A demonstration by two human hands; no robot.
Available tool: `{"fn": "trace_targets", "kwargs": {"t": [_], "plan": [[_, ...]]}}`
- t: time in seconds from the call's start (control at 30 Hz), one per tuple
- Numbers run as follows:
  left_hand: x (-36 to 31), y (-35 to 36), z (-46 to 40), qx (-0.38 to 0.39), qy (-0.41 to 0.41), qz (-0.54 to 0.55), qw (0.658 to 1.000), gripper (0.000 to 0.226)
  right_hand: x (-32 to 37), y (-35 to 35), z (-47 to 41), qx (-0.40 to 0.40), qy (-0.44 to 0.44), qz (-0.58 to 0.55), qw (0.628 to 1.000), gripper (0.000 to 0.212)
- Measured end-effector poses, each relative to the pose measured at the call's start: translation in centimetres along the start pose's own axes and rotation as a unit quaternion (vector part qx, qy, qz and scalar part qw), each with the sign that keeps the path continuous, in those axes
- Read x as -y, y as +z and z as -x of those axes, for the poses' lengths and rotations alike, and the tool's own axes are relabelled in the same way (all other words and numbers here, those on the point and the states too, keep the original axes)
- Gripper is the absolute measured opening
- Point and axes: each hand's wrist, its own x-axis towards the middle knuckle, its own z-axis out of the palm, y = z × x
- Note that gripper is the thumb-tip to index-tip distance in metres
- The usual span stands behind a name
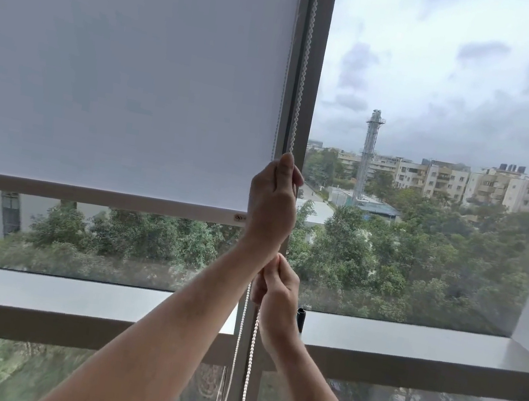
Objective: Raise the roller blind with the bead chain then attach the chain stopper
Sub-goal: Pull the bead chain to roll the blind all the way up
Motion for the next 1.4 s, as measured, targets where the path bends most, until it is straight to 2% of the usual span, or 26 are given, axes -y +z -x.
{"fn": "trace_targets", "kwargs": {"t": [0.07,0.13,0.2,0.27,0.37,0.43,0.5,0.63,0.77,0.87,0.97,1.07,1.17,1.3,1.4], "plan": [[0.2,-0.5,0.3,-0.005,0.033,-0.046,0.998,0.043,0.5,-0.6,-0.2,0.049,0.023,-0.021,0.998,0.039],[1.0,-1.4,1.2,-0.007,0.061,-0.091,0.994,0.04,1.2,-1.2,-0.9,0.062,0.039,0.018,0.997,0.039],[2.6,-2.1,2.8,-0.002,0.051,-0.111,0.993,0.037,2.2,-1.6,-2.2,0.023,0.048,0.057,0.997,0.045],[4.3,-2.6,4.8,0.01,0.024,-0.114,0.993,0.036,3.8,-1.3,-3.6,-0.018,0.02,0.079,0.997,0.044],[6.3,-3.1,7.2,0.018,-0.003,-0.131,0.991,0.036,6.5,0.4,-5.8,-0.029,-0.021,0.08,0.996,0.041],[6.9,-3.3,8.4,0.025,-0.014,-0.122,0.992,0.038,8.9,1.8,-7.3,0.002,-0.038,0.052,0.998,0.046],[7.0,-3.3,8.9,0.026,-0.009,-0.122,0.992,0.039,11.6,3.3,-8.6,0.015,-0.064,0.027,0.997,0.04],[6.9,-3.6,8.6,0.022,-0.002,-0.113,0.993,0.041,13.0,5.8,-10.0,-0.058,-0.131,0.054,0.988,0.041],[7.4,-5.0,7.7,0.024,-0.052,-0.028,0.998,0.046,12.0,6.1,-9.3,-0.065,-0.218,0.035,0.973,0.035],[7.4,-5.7,6.8,0.041,-0.088,0.005,0.995,0.057,11.3,5.7,-8.7,-0.086,-0.245,0.055,0.964,0.033],[6.1,-6.2,4.5,-0.006,-0.093,-0.002,0.996,0.062,9.1,5.6,-6.8,-0.084,-0.233,0.086,0.965,0.033],[3.4,-6.3,0.8,-0.014,-0.083,-0.012,0.996,0.052,6.9,5.4,-4.7,-0.074,-0.216,0.076,0.971,0.035],[-0.2,-5.3,-2.2,0.013,-0.09,0.014,0.996,0.044,5.8,5.0,-3.9,-0.075,-0.213,0.082,0.971,0.036],[-5.6,-2.9,-5.6,0.075,-0.09,0.103,0.988,0.048,4.0,4.6,-2.6,-0.069,-0.187,0.087,0.976,0.033],[-7.7,-0.8,-6.5,0.074,-0.08,0.088,0.99,0.038,2.5,4.1,-1.7,-0.073,-0.182,0.106,0.975,0.034]]}}
